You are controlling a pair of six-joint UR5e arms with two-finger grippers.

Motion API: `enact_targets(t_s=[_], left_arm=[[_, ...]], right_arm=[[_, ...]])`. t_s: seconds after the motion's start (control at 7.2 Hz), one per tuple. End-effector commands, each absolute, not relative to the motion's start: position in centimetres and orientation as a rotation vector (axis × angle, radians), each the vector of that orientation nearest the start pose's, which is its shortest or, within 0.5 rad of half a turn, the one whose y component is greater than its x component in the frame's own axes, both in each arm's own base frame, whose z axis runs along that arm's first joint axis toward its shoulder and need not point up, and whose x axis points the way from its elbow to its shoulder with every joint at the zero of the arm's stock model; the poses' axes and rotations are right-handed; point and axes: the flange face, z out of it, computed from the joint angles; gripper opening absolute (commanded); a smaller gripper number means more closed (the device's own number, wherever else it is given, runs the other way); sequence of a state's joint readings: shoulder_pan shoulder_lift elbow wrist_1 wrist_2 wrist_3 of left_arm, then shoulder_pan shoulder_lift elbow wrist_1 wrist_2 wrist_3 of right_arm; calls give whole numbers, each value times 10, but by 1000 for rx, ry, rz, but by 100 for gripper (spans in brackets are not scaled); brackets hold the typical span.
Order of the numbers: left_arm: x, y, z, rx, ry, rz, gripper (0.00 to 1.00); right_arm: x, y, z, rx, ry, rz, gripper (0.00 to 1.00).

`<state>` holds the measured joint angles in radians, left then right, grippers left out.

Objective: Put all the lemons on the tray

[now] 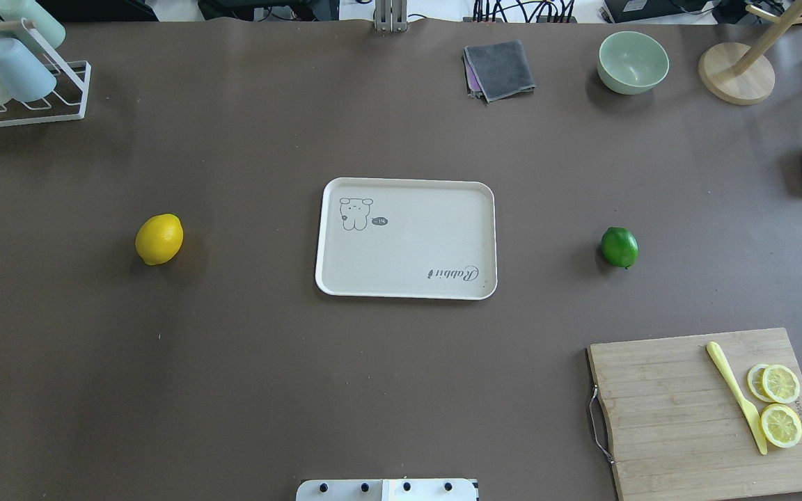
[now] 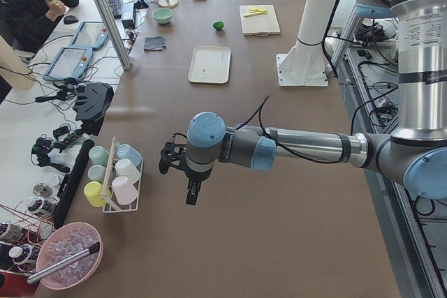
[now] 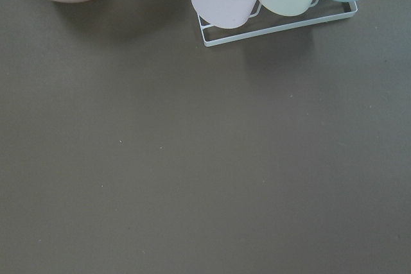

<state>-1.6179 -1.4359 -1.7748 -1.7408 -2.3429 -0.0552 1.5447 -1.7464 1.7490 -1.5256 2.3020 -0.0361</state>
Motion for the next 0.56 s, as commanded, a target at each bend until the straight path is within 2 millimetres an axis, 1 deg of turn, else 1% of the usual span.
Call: enact_targets(t_s=[0.0,0.42], left_arm=[[-85,-439,607,218,767,-7,98],[-85,-438,608,214,767,-9,98]], right_arm=[[55,-425,654,43,-735,-74,100],[55,-425,653,48,-736,-77,100]])
